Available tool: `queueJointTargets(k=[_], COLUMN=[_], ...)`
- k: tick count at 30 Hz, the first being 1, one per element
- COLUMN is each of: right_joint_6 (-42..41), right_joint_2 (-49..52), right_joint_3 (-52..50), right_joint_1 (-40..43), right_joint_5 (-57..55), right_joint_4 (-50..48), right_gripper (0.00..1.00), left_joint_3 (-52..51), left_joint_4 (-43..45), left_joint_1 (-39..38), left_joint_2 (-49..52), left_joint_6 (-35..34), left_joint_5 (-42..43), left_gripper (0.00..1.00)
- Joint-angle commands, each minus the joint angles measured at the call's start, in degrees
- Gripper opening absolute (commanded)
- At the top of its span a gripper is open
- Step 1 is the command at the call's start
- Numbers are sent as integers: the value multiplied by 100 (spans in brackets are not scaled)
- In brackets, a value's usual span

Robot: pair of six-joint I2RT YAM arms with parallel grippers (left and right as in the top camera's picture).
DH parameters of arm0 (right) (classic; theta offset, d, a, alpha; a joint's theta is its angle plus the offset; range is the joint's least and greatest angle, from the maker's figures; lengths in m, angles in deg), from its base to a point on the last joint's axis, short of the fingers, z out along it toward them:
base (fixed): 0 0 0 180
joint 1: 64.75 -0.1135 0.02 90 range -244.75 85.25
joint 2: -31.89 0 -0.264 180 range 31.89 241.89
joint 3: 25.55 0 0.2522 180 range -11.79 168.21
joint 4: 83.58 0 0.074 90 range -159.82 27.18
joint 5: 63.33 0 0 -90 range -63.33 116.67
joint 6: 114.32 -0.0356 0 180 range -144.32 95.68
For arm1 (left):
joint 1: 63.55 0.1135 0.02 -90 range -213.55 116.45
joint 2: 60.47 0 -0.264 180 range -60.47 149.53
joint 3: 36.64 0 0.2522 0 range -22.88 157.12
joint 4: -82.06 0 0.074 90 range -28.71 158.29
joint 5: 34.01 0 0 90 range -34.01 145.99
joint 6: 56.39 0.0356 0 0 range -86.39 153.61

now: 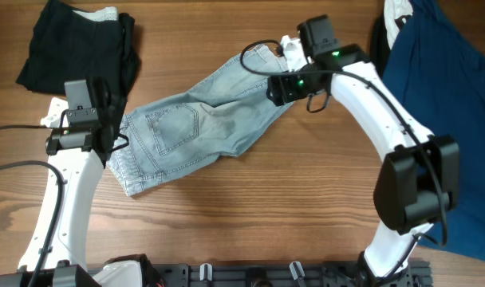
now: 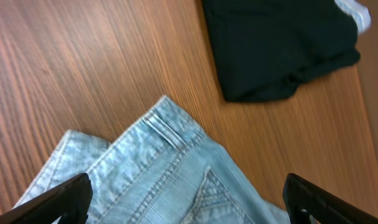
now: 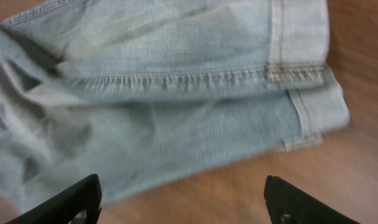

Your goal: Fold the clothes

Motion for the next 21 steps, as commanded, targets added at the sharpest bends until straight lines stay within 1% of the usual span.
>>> queueJointTargets(k=[1, 3, 6, 9, 13, 16, 18, 21], right_joint_6=[170, 162, 155, 125, -149, -350, -555, -621], right_joint_2=[452, 629, 892, 1152, 1458, 1510, 1508, 1508], right_joint_3=[-81, -81, -81, -81, -79, -55, 251, 1021], right_joint_1=[-4, -4, -4, -4, 15, 17, 17, 11], right_joint_5=[-79, -76, -79, -83, -98, -79, -70, 72], right_joint_4=[-378, -584, -883, -1239, -1659, -2258, -2470, -2481], right_gripper=[80, 74, 72, 67, 65, 64, 64, 64], left_joint_3=[11, 11, 11, 11, 11, 11, 11, 11], left_joint_4=[-2, -20, -87, -162, -170, -168, -166, -168], left_joint_1=[15, 15, 15, 15, 15, 15, 15, 15], left_joint_2=[31, 31, 31, 33, 33, 50, 92, 188], left_joint_6=[275, 275, 275, 275, 275, 273, 275, 273], left_joint_5=[385, 382, 382, 382, 382, 380, 380, 382], left_gripper=[99, 100, 99, 99, 100, 100, 100, 100])
